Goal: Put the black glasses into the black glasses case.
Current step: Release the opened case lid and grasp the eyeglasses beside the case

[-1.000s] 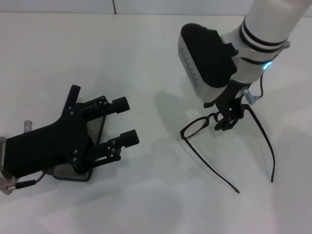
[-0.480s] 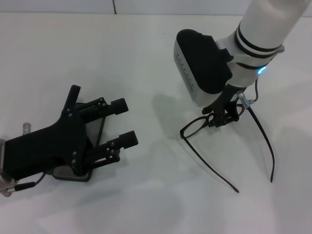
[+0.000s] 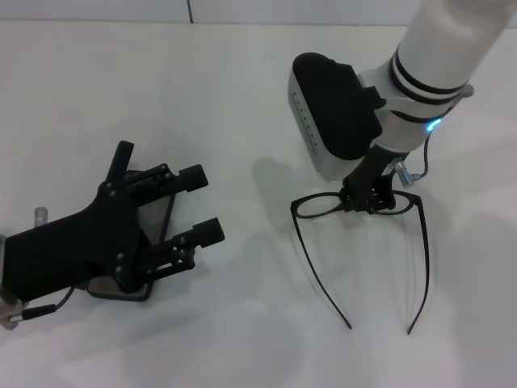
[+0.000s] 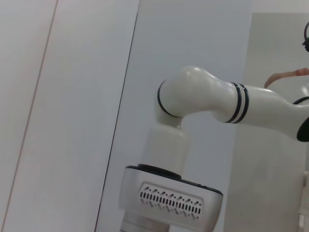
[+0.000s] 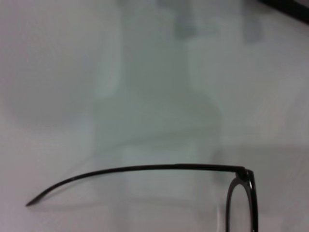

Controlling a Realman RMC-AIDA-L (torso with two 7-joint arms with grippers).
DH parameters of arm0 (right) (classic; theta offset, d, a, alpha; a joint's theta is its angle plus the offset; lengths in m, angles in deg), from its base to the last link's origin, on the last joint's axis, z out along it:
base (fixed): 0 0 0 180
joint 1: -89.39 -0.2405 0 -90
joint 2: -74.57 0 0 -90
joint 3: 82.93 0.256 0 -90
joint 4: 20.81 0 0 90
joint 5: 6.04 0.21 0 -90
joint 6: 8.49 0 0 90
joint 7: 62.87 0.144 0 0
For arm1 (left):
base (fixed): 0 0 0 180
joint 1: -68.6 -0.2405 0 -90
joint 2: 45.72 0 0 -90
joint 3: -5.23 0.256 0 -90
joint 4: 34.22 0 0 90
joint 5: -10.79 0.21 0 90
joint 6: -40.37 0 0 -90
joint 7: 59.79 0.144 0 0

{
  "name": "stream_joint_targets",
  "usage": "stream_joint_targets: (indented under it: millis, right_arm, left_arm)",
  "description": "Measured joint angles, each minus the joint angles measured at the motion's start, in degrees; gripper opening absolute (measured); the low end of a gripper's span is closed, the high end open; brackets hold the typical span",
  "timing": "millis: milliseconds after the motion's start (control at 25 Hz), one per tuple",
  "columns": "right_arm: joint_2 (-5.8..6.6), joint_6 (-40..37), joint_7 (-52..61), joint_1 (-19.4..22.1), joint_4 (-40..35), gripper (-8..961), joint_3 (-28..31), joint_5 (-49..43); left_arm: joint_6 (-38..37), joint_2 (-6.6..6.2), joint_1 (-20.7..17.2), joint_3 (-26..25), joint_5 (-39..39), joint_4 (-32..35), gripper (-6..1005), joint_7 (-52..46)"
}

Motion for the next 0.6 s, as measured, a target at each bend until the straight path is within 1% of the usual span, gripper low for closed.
stream_joint_targets:
  millis: [40,160,280,360,440,560,600]
  right_arm:
    - [0.00,-0.4,0.5,0.7,-0.9,139,0.1,-0.3]
    - [0.00,-1.2,2.0,2.8,-4.3,117,0.4,-2.1]
    - [0.11,-2.8,4.1,6.4,-11.0,95,1.2,-5.1]
    - [0.19,-4.8,5.0,10.4,-16.9,90,4.4,-7.7]
    - [0.19,-6.7,5.0,14.1,-22.3,85,8.9,-8.9]
    - [0.30,-8.6,4.3,19.9,-29.5,78,16.4,-6.8]
    - [0.37,-9.1,3.4,22.3,-31.8,75,19.7,-4.3]
  left_arm:
    - [0.0,0.02,0.0,0.0,0.0,0.0,692,0.0]
    - [0.0,0.22,0.0,0.0,0.0,0.0,692,0.1]
    - [-0.1,0.38,0.2,0.0,0.2,-0.1,692,0.1]
    - [-0.2,0.58,0.5,0.1,0.3,-0.1,693,0.1]
    - [-0.3,0.85,1.0,0.3,0.3,-0.1,689,0.1]
    - [-0.5,1.20,1.9,0.5,0.3,-0.2,677,0.2]
    - [-0.5,1.29,2.2,0.6,0.1,-0.2,673,0.1]
